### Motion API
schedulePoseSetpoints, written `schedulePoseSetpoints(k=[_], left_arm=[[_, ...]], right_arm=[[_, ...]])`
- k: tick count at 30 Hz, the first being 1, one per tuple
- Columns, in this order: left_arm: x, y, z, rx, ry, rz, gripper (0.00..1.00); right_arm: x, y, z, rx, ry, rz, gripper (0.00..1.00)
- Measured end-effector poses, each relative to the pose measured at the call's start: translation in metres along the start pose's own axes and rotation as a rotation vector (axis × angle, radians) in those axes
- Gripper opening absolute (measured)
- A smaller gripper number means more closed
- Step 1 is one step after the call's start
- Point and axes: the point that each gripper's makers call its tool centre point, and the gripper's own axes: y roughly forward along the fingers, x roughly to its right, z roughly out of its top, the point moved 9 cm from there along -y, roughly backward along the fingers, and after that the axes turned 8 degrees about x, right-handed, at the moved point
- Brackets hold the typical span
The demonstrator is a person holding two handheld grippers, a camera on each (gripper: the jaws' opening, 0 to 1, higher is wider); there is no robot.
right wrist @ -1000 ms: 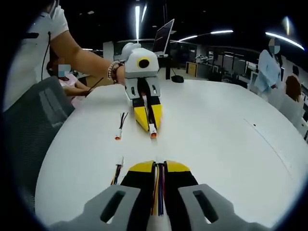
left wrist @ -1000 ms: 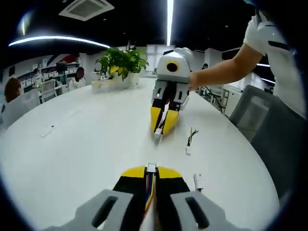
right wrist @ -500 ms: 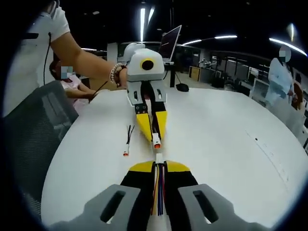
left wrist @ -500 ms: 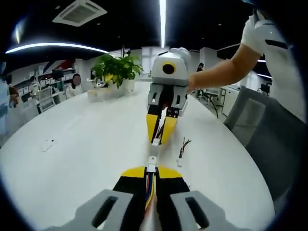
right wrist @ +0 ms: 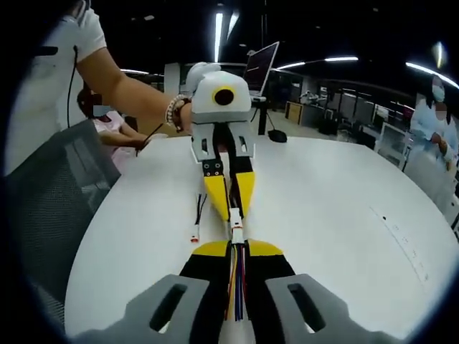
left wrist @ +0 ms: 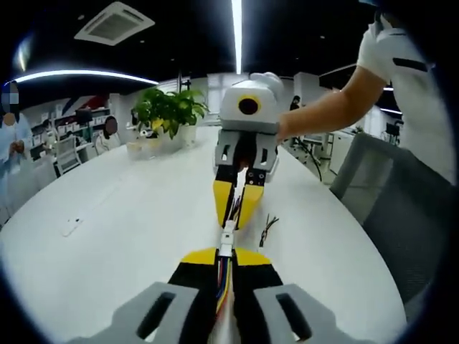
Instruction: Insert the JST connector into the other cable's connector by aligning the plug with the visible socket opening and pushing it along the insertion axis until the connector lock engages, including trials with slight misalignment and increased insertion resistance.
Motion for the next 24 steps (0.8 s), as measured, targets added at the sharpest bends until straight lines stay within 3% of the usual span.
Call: schedulePoseSetpoints(k=[24], left_arm=[[0.0053, 0.001, 0.0048, 0.025, 0.024, -0.042, 0.0]], right_arm=[[-0.0082, 0.0013, 0.0067, 0.011, -0.025, 0.049, 0.03]])
